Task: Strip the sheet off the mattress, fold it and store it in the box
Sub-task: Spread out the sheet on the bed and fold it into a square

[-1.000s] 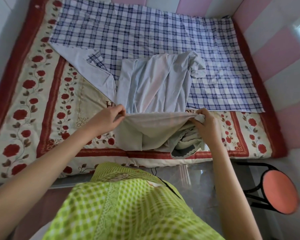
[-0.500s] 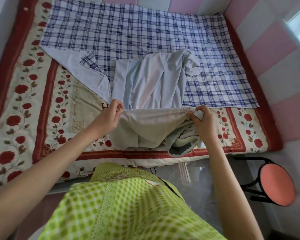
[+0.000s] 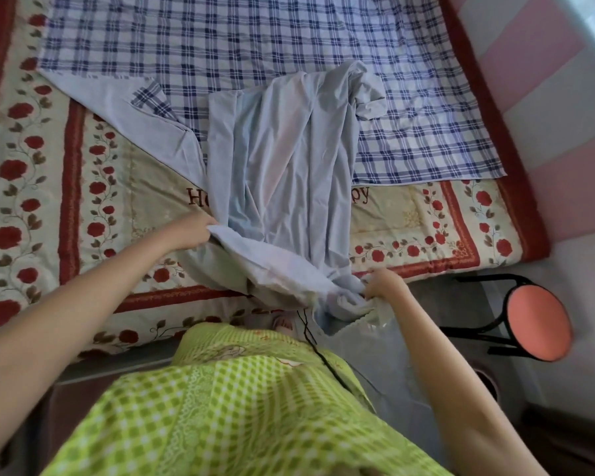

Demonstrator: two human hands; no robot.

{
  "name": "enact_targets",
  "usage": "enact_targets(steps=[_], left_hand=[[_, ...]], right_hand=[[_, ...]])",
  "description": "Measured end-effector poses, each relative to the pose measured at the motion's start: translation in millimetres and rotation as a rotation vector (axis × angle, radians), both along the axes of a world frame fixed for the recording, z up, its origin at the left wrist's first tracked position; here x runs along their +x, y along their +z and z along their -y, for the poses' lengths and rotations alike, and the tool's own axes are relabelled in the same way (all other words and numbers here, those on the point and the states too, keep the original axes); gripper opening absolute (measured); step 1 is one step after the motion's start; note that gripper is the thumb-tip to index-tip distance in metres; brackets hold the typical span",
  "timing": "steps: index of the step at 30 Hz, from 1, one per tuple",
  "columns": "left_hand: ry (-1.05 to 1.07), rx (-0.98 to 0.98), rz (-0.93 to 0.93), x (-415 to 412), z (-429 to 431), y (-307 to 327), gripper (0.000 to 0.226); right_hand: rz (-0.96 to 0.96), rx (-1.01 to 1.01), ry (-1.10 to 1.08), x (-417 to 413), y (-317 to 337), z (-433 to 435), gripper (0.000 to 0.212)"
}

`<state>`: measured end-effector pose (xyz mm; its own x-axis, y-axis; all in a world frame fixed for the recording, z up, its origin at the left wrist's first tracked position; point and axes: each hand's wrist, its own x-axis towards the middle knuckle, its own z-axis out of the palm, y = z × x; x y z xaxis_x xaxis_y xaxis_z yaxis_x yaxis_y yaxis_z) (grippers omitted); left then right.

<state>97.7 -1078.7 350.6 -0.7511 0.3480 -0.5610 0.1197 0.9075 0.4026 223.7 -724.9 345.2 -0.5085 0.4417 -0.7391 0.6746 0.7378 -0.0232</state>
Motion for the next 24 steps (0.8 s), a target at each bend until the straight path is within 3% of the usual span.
enact_targets(steps=[2,4,6,10,14,15,16,18,20,22,23,24], left_hand=[[0.321,0.175,-0.227,-16,7,13,0.029],[0.660,0.353,-0.481,-31,16,33,0.029],[0.733,0.434,-0.534,-44,20,43,0.030],[0.367,0.374,-0.322,-53,8,43,0.036],[0.583,0.600,-0.399,-57,-2,67,0.029],[0.608,0.623,-0.341,-58,-3,68,0.021],[0.587,0.603,-0.280,-56,-3,64,0.021],[0.450,0.440,-0.199,-47,-1,43,0.028],[0.298,0.204,-0.091,-28,2,19,0.035],[0.226,-0.059,0.135,-7,8,-4,0.089],[0.168,-0.209,0.293,1,13,-11,0.108],[0.118,-0.341,0.443,9,19,-16,0.112]], right_hand=[[-0.285,0.034,-0.256,1,9,-12,0.022],[-0.709,0.101,-0.511,-3,24,-26,0.017],[-0.960,0.010,-0.675,-10,41,-31,0.025],[-0.980,-0.503,-0.869,-37,65,-22,0.021],[-1.088,-0.468,-0.831,-54,78,-18,0.012],[-1.021,-0.415,-0.714,-56,77,-17,0.016],[-0.880,-0.355,-0.579,-56,72,-14,0.038],[-0.431,-0.202,-0.305,-50,58,-4,0.072],[0.048,-0.018,-0.049,-33,35,6,0.089],[0.453,0.003,0.113,-11,14,14,0.099],[0.596,0.006,0.187,0,10,21,0.097],[0.712,-0.017,0.252,12,7,28,0.092]])
